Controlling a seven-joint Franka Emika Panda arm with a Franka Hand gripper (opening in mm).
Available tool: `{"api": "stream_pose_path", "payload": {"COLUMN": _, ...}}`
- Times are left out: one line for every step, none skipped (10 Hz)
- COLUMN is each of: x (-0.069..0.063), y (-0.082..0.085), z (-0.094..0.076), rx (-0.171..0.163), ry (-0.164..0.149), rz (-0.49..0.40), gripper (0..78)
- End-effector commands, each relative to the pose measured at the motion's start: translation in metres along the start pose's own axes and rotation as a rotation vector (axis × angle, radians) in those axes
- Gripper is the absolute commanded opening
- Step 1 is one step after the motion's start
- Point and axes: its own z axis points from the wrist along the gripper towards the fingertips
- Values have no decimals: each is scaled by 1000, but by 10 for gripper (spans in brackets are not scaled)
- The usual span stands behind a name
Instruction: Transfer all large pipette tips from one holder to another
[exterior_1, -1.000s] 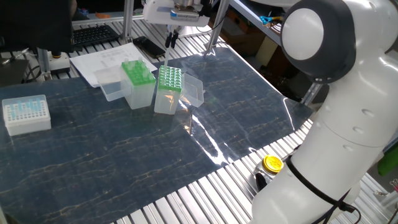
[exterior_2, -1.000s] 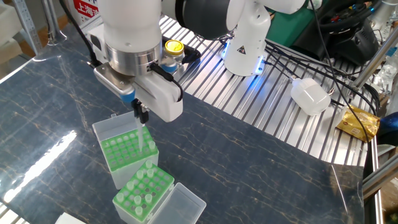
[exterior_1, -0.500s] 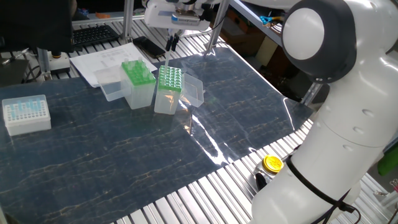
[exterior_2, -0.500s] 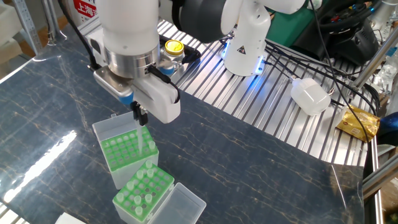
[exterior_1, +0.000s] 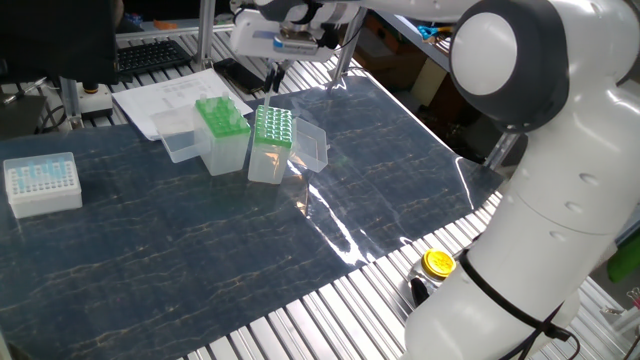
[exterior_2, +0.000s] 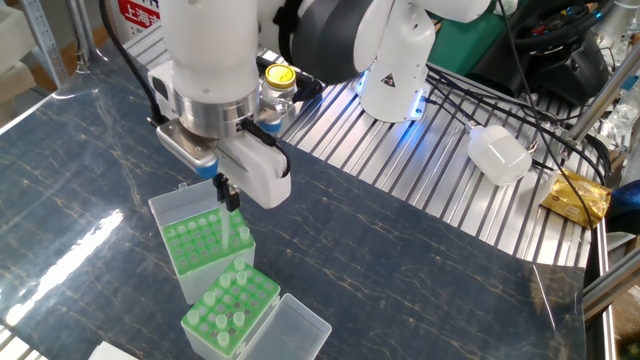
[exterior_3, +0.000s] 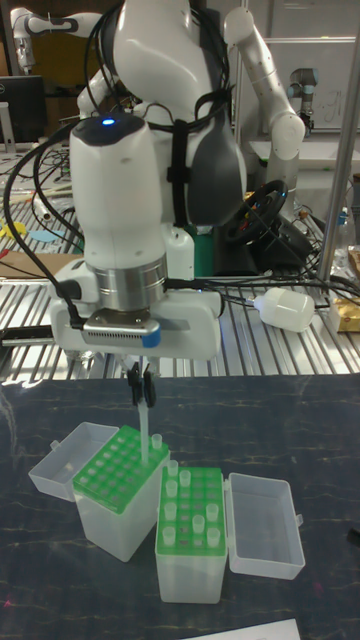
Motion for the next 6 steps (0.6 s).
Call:
{"api": "stream_pose_path", "payload": {"x": -1, "y": -1, "z": 3, "rx": 44, "ry": -6, "rz": -8, "gripper": 11}}
{"api": "stream_pose_path", "payload": {"x": -2, "y": -2, "z": 4, "rx": 44, "ry": 2, "rz": 0, "gripper": 11}}
{"api": "stream_pose_path", "payload": {"x": -2, "y": -2, "z": 4, "rx": 45, "ry": 4, "rz": 3, "gripper": 11}}
{"api": "stream_pose_path", "payload": {"x": -2, "y": -2, "z": 4, "rx": 48, "ry": 13, "rz": 21, "gripper": 11}}
{"api": "stream_pose_path", "payload": {"x": -2, "y": -2, "z": 4, "rx": 47, "ry": 13, "rz": 23, "gripper": 11}}
{"api": "stream_pose_path", "payload": {"x": -2, "y": -2, "z": 4, "rx": 48, "ry": 13, "rz": 23, "gripper": 11}}
